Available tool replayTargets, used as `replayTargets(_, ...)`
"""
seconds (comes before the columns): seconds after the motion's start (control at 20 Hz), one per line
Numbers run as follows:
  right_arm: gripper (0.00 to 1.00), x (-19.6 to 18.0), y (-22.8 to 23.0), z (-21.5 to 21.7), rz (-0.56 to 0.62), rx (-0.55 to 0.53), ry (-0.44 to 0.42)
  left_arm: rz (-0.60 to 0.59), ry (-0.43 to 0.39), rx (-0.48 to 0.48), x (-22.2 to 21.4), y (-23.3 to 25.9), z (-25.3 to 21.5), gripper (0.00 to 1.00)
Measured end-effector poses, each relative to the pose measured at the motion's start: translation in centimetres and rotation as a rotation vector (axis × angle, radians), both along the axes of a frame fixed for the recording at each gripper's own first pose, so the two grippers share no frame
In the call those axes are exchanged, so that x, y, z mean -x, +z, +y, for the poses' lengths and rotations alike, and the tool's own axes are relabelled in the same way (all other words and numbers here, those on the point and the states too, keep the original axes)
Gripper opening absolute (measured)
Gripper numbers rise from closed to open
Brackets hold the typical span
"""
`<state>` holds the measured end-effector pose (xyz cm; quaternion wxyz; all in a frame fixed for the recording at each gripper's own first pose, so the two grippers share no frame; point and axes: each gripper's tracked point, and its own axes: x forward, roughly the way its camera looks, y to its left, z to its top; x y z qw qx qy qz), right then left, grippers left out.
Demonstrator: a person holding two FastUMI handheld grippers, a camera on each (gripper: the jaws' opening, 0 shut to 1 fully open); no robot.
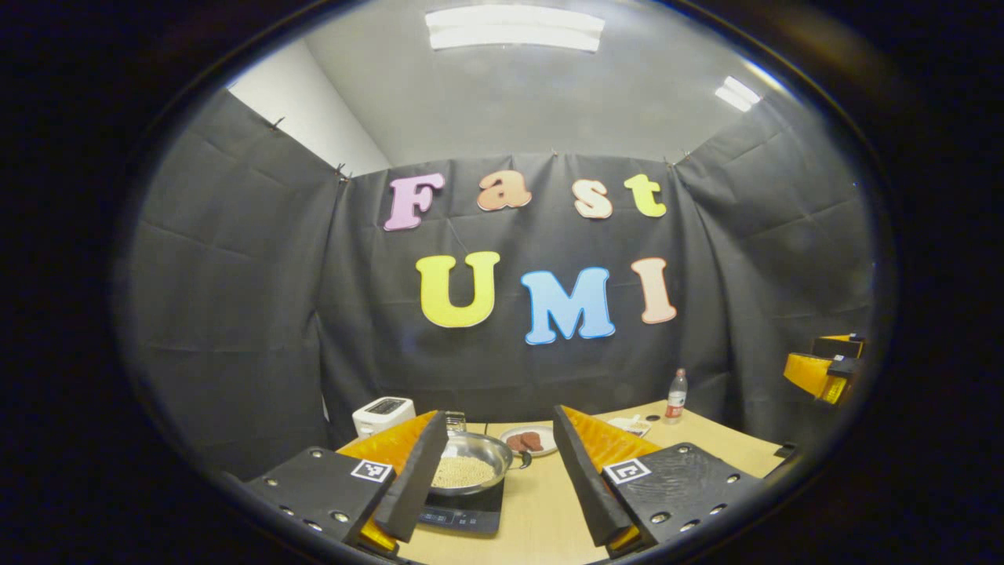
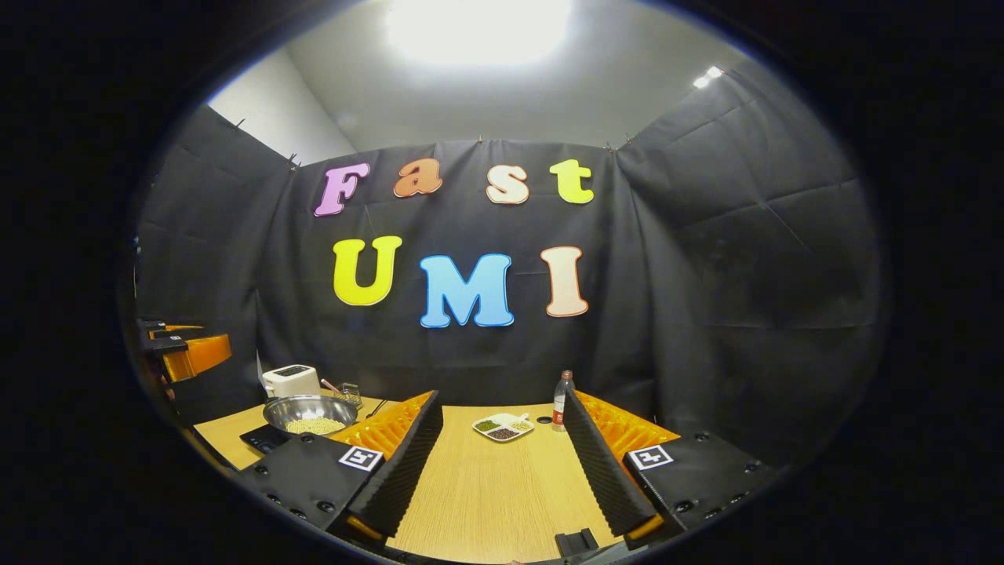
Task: First push the handle of the pot to place it horizontally, then grasp the pot with both hands and set it on the induction cooktop.
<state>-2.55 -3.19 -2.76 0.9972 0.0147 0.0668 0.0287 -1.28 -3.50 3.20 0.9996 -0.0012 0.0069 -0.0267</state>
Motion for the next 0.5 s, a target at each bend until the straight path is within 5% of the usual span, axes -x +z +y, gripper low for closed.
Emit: replayTargets(0.5,0.94,1.0,0.9,1.0,-0.018,0.018,-0.017,-0.021,0.007,0.005,0.9,0.2,2.8,0.82)
